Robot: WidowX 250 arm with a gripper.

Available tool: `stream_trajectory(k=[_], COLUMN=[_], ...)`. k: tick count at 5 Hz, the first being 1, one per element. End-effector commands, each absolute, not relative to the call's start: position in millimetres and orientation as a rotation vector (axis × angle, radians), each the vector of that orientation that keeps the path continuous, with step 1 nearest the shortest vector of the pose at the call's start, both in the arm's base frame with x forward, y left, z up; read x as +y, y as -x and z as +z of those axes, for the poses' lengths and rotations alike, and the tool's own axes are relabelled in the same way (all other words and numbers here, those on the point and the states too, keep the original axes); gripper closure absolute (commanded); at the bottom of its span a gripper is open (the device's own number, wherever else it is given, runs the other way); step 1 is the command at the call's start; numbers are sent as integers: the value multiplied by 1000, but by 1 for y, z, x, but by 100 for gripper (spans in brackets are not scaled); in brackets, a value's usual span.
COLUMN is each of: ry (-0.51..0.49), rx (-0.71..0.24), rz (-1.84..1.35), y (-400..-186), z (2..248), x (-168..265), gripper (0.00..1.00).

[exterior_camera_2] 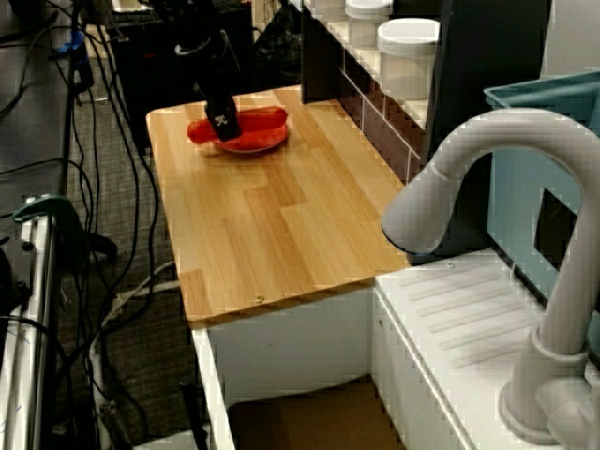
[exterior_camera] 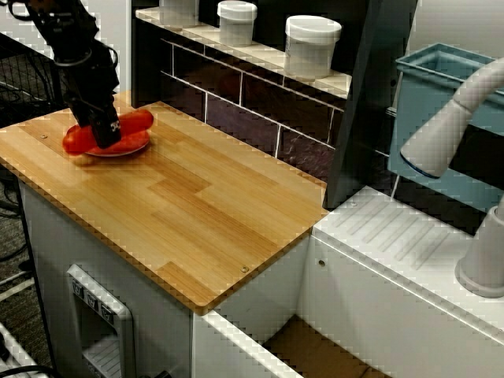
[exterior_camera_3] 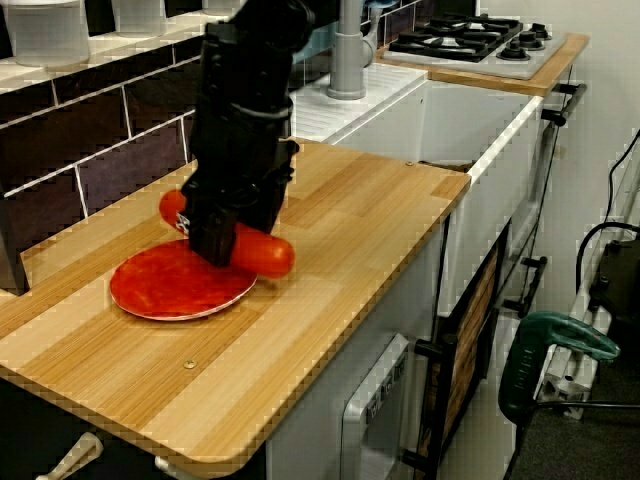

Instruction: Put the object on the plate

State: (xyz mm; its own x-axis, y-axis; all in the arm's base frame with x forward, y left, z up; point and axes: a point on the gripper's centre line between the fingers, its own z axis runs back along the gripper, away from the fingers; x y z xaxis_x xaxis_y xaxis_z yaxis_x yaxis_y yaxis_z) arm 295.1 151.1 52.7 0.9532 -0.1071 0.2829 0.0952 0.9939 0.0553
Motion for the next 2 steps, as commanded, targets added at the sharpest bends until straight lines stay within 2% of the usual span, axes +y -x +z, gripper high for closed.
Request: stream_trajectory(k=[1,2], ry=[-93,-116], rx=[-330,-317], rz=[-84,-84], y=[-309,-314], z=[69,60], x=[169,168], gripper=[100,100])
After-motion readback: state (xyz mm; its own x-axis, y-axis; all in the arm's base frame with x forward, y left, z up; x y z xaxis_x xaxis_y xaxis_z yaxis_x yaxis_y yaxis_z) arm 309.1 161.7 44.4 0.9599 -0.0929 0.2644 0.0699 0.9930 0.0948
